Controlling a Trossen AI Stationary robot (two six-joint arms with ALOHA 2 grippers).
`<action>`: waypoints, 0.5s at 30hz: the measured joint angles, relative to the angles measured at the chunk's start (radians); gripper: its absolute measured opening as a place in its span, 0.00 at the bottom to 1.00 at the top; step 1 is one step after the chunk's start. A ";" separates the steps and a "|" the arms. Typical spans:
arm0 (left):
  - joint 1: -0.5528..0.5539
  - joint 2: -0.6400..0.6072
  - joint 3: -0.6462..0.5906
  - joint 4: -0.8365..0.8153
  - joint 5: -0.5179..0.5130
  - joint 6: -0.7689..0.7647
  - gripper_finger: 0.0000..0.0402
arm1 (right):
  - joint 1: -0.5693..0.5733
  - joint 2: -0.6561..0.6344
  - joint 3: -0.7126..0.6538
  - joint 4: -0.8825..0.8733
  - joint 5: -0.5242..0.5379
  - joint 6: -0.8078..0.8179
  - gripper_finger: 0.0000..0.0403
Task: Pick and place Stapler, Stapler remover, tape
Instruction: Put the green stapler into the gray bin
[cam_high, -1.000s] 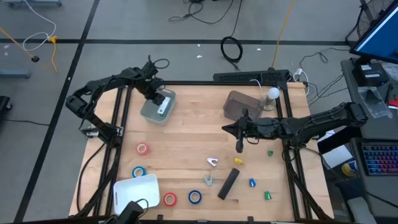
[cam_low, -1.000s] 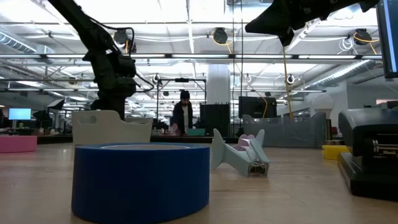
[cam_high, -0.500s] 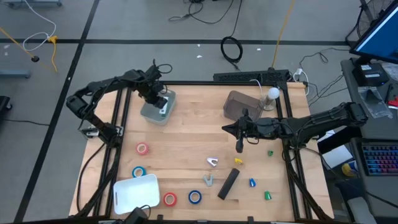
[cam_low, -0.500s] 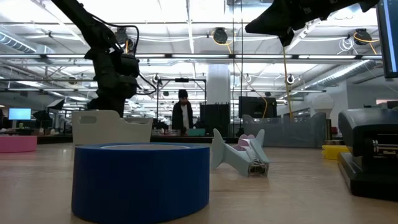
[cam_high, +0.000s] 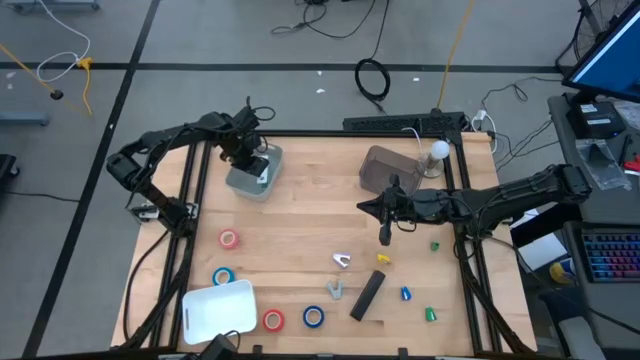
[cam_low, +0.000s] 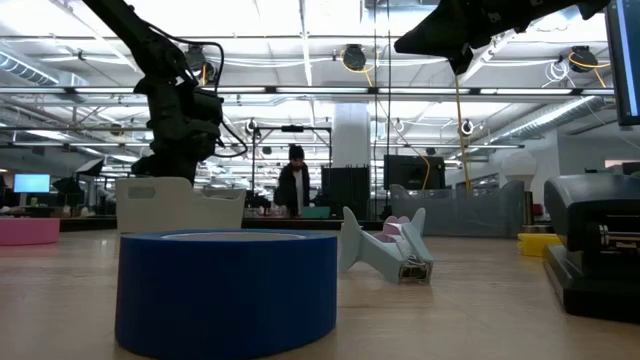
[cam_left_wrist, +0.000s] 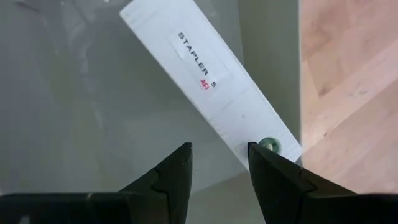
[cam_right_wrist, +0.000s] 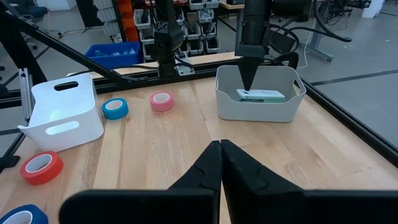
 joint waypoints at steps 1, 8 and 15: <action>0.000 0.000 0.000 0.000 0.008 -0.007 0.39 | 0.000 0.000 0.000 0.000 0.000 0.000 0.00; 0.009 0.000 0.000 0.002 0.060 -0.024 0.39 | 0.000 0.000 0.000 0.000 0.000 0.000 0.00; 0.006 0.000 -0.003 0.007 0.084 -0.029 0.39 | 0.000 0.000 0.000 0.000 0.000 0.000 0.00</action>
